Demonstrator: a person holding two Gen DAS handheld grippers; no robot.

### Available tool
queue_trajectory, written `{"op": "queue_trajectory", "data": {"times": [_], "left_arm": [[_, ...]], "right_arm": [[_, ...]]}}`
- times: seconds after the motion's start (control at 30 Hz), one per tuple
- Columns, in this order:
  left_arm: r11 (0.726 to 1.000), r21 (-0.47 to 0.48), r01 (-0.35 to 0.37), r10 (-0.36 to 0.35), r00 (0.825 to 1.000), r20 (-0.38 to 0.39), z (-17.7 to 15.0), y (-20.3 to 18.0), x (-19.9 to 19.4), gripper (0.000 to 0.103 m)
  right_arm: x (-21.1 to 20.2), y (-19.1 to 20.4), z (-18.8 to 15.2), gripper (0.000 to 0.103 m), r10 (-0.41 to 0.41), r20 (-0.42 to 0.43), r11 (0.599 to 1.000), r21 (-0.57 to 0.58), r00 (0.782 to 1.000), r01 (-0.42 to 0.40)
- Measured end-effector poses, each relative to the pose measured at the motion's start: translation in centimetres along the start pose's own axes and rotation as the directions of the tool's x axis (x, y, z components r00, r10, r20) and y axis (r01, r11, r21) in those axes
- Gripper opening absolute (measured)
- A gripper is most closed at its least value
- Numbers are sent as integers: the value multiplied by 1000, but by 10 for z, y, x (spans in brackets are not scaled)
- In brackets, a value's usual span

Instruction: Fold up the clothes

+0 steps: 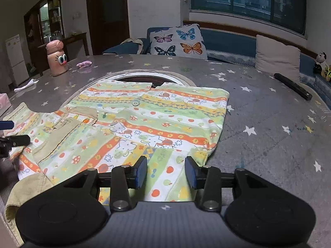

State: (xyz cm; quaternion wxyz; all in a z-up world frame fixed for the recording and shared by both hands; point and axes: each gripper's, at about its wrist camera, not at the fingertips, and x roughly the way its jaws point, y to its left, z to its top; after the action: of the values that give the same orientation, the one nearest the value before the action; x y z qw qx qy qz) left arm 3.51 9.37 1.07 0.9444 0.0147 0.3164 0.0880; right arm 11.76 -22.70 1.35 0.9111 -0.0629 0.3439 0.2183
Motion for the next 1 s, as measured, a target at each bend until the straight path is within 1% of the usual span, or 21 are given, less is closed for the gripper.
{"op": "queue_trajectory", "data": {"times": [0.1,0.17,0.23,0.3,0.33,0.47,0.5,0.53,0.67,0.73,0.77,0.8,0.87,0.9,0.93,0.97,1.0], "left_arm": [[996,-48,-72,72,997,-3,-2,22,-2,83],[988,-80,-135,135,991,-8,-3,38,-1,82],[972,-111,-207,206,978,-13,-4,57,1,80],[954,-149,-259,259,966,-25,-5,75,3,79],[946,-168,-276,275,961,-31,-5,83,4,76],[930,-228,-288,286,957,-43,-7,103,7,66],[925,-243,-291,288,956,-46,-7,108,8,61],[921,-258,-293,291,956,-50,-7,113,8,59],[898,-317,-304,300,952,-63,-9,134,12,55],[886,-346,-309,304,950,-70,-10,144,13,47],[883,-356,-306,301,951,-70,-10,148,14,45],[886,-359,-294,291,955,-64,-10,148,14,44],[891,-366,-269,269,962,-51,-11,150,15,34],[893,-372,-253,254,966,-45,-11,151,15,25],[895,-383,-230,233,972,-39,-10,151,15,14],[896,-390,-211,215,976,-33,-9,151,14,11],[899,-391,-198,205,978,-24,-7,149,12,10]], "right_arm": [[-2,2,0,41,6,-1,1000,-1,1000,-6],[-3,3,-1,41,10,-2,1000,-2,1000,-10],[-4,4,-1,41,15,-2,1000,-3,1000,-15],[-6,5,-1,41,18,-2,1000,-4,1000,-18],[-6,6,-1,41,19,0,1000,-4,1000,-19],[-9,9,-1,41,27,-2,1000,-5,1000,-27],[-9,10,-2,41,29,-2,1000,-6,1000,-29],[-10,11,-2,41,32,-3,999,-6,999,-32],[-11,15,-2,41,39,-8,999,-9,999,-39],[-10,17,-3,41,41,-11,999,-8,999,-41],[-10,18,-3,41,43,-11,999,-8,999,-43],[-10,18,-2,41,44,-11,999,-8,999,-44],[-10,20,-2,41,46,-9,999,-10,999,-46],[-11,21,-2,41,46,-7,999,-10,999,-46],[-11,21,-2,41,46,-4,999,-9,999,-46],[-13,21,-1,41,46,1,999,-5,999,-46],[-14,21,-1,41,46,4,999,-3,999,-46]]}}
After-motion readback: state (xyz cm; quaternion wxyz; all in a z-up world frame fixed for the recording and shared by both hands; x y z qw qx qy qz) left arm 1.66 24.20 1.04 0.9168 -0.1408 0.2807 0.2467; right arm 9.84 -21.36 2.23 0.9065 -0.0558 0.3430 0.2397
